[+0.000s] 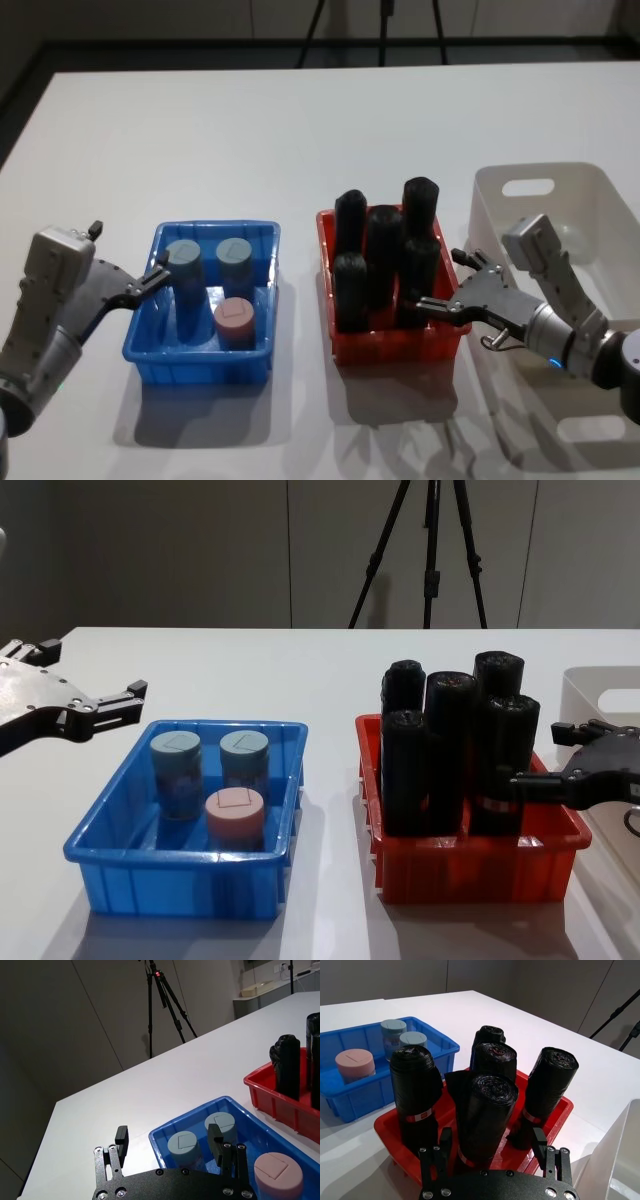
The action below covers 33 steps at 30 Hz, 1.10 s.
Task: Pick the cotton swabs from the blue box and place them into the white box.
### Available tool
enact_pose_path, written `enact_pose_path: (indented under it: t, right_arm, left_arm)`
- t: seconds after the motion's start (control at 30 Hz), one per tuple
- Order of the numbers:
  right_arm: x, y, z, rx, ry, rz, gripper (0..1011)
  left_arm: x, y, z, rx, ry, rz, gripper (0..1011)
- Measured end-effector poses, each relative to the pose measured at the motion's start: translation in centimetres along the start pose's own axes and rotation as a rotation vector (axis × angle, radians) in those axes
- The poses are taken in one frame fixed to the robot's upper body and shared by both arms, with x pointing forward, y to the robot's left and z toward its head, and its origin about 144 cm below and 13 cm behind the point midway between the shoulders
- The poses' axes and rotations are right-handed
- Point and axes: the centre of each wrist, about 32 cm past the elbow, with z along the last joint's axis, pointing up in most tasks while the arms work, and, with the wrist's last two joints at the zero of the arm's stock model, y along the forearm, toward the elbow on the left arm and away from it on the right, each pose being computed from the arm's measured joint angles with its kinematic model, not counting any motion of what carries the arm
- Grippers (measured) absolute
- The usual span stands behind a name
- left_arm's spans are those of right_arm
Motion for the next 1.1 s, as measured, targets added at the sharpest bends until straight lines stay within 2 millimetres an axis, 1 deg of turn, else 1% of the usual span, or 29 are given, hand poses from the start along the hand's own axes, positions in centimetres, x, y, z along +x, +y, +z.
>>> enact_pose_path:
  t: [1.1]
  right_arm:
    - [0.0, 2.9, 0.0, -0.013, -0.021, 0.039, 1001]
  left_arm:
    - [0.0, 0.0, 0.0, 0.000, 0.000, 0.000, 1001]
